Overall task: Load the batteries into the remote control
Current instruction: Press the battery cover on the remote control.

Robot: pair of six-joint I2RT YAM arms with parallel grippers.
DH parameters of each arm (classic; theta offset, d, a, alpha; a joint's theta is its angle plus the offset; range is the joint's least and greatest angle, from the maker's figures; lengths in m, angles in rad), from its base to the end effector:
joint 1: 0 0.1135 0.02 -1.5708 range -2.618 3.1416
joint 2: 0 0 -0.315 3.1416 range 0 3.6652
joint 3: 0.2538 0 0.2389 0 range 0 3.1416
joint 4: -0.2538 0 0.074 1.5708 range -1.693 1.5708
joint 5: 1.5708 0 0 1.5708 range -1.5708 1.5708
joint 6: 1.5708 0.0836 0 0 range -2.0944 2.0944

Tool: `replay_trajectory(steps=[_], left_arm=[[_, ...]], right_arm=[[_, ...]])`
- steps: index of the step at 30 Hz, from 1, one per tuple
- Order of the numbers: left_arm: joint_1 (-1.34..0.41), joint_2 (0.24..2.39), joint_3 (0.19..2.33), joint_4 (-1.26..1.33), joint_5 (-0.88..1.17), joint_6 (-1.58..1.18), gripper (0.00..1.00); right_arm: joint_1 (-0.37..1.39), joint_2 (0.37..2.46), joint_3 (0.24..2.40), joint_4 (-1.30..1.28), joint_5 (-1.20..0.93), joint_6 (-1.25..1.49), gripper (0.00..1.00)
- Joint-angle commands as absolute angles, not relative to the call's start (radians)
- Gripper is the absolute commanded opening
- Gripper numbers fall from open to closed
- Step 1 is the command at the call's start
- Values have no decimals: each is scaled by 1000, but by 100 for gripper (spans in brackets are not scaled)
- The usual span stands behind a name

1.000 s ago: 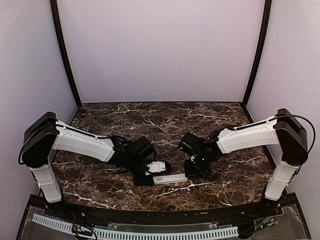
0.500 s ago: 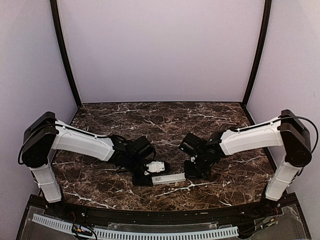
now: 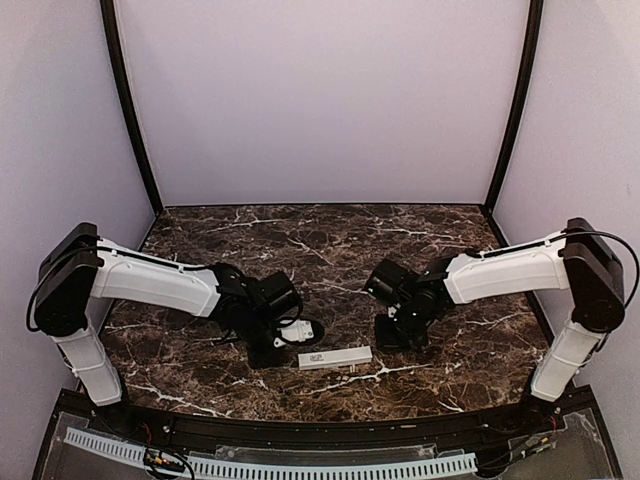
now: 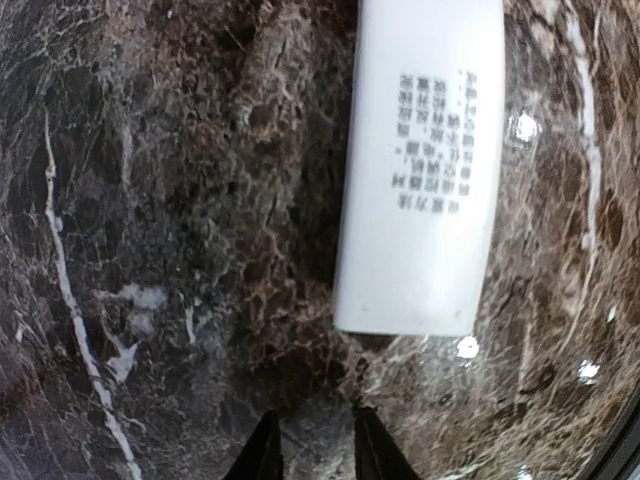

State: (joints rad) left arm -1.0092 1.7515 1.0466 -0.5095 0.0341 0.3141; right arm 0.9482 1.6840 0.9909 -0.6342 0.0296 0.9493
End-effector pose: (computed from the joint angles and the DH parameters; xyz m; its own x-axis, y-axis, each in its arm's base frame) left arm 0.1822 -0.2949 0.1716 -0.2113 0.9157 -0.3417 0.9648 0.2515 0.0774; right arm 0.1827 0.2502 0.1720 -0.9863 0.0196 -0.1637 -0.0102 0.9837 0.1793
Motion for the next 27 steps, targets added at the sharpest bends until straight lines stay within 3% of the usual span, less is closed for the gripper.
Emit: replay_trajectory(steps=[1, 9, 17, 27], left_arm=[[-986, 1728, 1036, -580, -19, 252, 21], [-985, 1814, 1091, -516, 116, 197, 3], [-986, 1822, 1107, -542, 179, 177, 0], [-986, 1816, 1103, -510, 267, 123, 0]], right_arm=[[951, 1722, 1045, -616, 23, 916, 0], [962, 1735, 1042, -608, 11, 929, 0], [962, 1725, 1045, -676, 59, 935, 0], [1022, 1814, 1100, -521, -67, 964, 0]])
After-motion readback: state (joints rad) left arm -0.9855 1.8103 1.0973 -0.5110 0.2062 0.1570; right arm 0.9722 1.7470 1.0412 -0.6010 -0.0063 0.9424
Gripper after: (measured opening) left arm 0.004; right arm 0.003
